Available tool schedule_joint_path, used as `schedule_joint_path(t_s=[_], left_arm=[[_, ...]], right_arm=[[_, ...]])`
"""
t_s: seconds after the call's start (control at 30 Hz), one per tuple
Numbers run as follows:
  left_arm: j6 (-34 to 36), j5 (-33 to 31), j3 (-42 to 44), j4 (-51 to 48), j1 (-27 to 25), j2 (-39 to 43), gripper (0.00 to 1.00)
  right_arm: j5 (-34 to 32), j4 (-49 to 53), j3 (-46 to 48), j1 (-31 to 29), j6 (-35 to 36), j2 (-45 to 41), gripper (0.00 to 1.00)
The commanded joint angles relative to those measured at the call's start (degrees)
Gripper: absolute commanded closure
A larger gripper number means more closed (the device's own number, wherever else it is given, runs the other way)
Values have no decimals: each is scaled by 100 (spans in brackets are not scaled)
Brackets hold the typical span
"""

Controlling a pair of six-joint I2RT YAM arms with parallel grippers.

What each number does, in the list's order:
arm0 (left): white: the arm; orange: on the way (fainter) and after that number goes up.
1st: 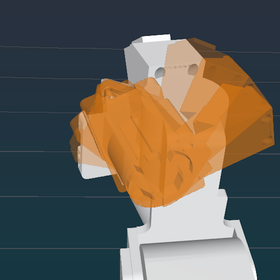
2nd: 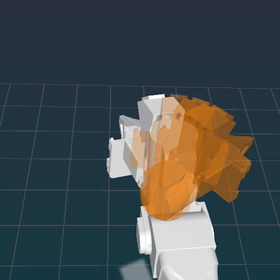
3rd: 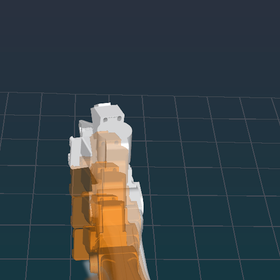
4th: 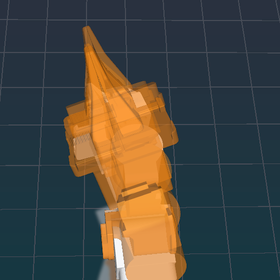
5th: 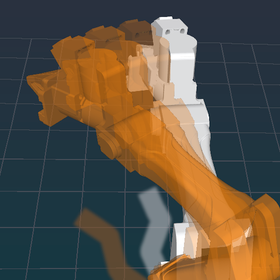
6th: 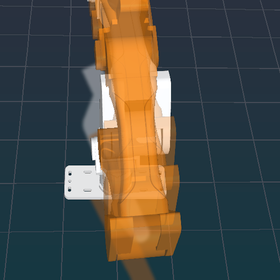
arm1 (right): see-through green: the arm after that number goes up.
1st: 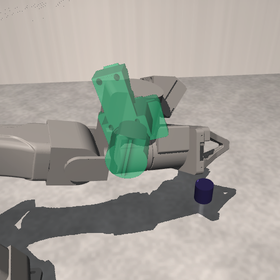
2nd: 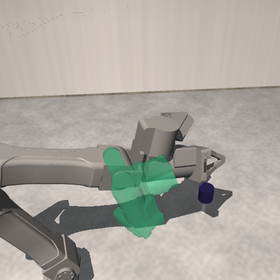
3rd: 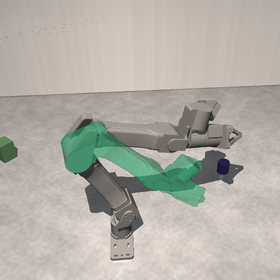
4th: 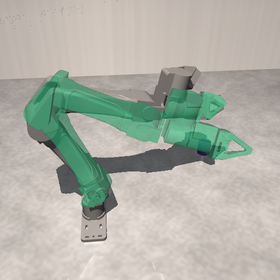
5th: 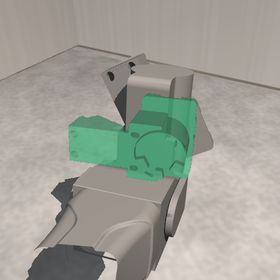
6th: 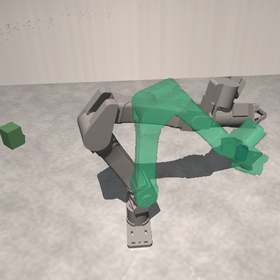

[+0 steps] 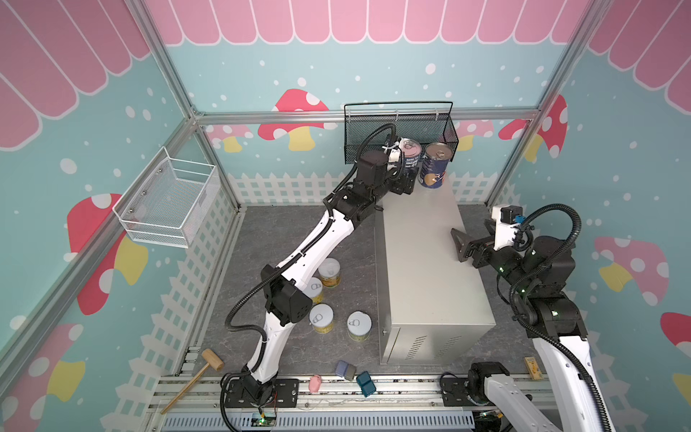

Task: Place and organize the canned foods onto the counter
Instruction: 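Withdraw the left gripper down toward the yellow snack canisters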

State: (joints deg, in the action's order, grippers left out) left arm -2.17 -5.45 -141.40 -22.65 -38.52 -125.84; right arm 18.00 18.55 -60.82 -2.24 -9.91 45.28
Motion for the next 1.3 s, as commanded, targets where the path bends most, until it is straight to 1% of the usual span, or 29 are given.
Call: schedule_joint_path(t_s=[0.0, 0.13, 0.27, 0.37, 0.63, 0.87, 0.93, 1.07, 1.2, 1.27], left_arm=[[-2, -68, 359, 204, 29, 487, 1], [-68, -139, 1021, 270, 20, 1022, 1], [-99, -252, 2394, 791, 18, 1970, 1], [-125, -424, 3211, 783, 20, 2671, 1], [-585, -1146, 5610, 101, 22, 4614, 1], [-1445, -1739, 7198, -1125, 20, 5843, 1], [-1715, -1843, 7620, -1387, 20, 6114, 1], [-2206, -1638, 8269, -1738, 20, 6459, 1], [-2734, -1384, 8764, -1789, 15, 6494, 1], [-2775, -1195, 8840, -1707, 12, 6345, 1]], right_arm=[[115, -70, 32, -8, 4, -28, 2], [173, -116, 26, -7, -40, 5, 2], [231, -177, -8, -11, -55, 57, 2], [339, -268, -16, -12, -15, 91, 0], [424, -422, -132, -12, 212, 353, 0], [93, -665, -254, -11, 240, 518, 0], [185, -756, -266, -15, 282, 544, 0], [274, -862, -332, -8, 340, 592, 1], [371, -870, -389, -13, 371, 651, 0], [478, -978, -325, -9, 312, 624, 0]])
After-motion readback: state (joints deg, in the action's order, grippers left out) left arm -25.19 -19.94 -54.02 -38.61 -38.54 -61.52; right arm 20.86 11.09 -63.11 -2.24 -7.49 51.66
